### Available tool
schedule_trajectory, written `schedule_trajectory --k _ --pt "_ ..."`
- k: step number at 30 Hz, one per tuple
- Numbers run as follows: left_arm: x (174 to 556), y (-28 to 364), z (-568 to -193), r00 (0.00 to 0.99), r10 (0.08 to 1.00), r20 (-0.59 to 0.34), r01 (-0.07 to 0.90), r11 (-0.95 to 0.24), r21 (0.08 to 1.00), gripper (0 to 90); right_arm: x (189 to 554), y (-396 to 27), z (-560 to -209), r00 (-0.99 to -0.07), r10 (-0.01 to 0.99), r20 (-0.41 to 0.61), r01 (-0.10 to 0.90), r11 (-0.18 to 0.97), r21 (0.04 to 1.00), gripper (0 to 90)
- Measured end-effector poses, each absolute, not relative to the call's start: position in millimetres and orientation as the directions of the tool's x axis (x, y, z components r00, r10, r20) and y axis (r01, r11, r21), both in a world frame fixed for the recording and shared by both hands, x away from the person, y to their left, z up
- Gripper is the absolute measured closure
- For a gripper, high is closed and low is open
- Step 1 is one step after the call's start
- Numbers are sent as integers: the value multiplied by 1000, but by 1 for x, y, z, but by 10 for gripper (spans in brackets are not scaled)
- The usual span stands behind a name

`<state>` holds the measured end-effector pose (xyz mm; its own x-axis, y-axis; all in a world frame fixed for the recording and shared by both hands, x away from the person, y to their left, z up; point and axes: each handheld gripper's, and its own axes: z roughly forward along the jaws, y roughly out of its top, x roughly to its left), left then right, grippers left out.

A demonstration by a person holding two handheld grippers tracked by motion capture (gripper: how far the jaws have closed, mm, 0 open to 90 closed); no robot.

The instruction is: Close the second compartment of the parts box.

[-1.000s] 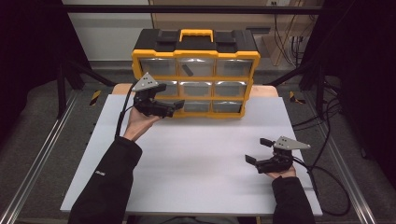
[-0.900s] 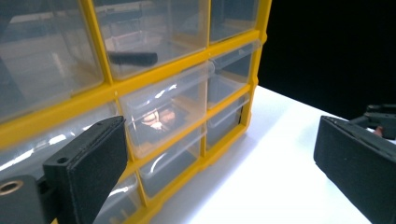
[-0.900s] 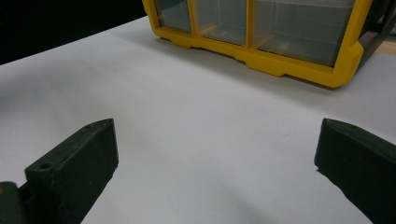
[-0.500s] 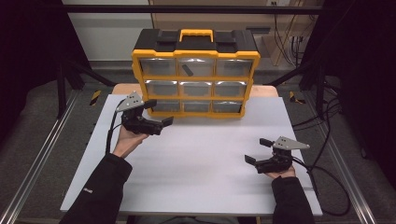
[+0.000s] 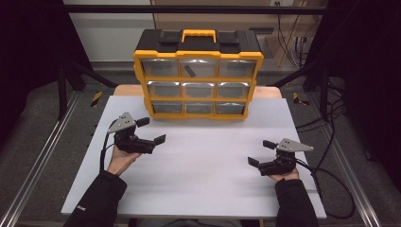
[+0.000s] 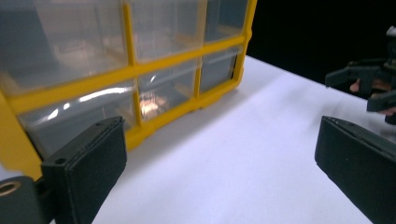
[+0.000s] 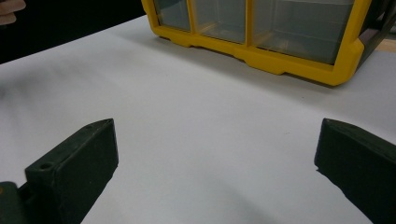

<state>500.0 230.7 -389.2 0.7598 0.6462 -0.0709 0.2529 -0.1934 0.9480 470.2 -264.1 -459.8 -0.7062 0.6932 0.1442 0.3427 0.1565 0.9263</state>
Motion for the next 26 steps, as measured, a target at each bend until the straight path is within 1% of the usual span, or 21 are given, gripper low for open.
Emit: schedule_trajectory --k 14,26 --pt "484 259 -427 720 686 -104 316 -191 929 19 470 -265 -461 -708 691 145 342 156 927 1" --pt "478 269 -443 711 696 -102 338 -210 917 19 469 -265 -460 -708 691 144 338 152 929 1"
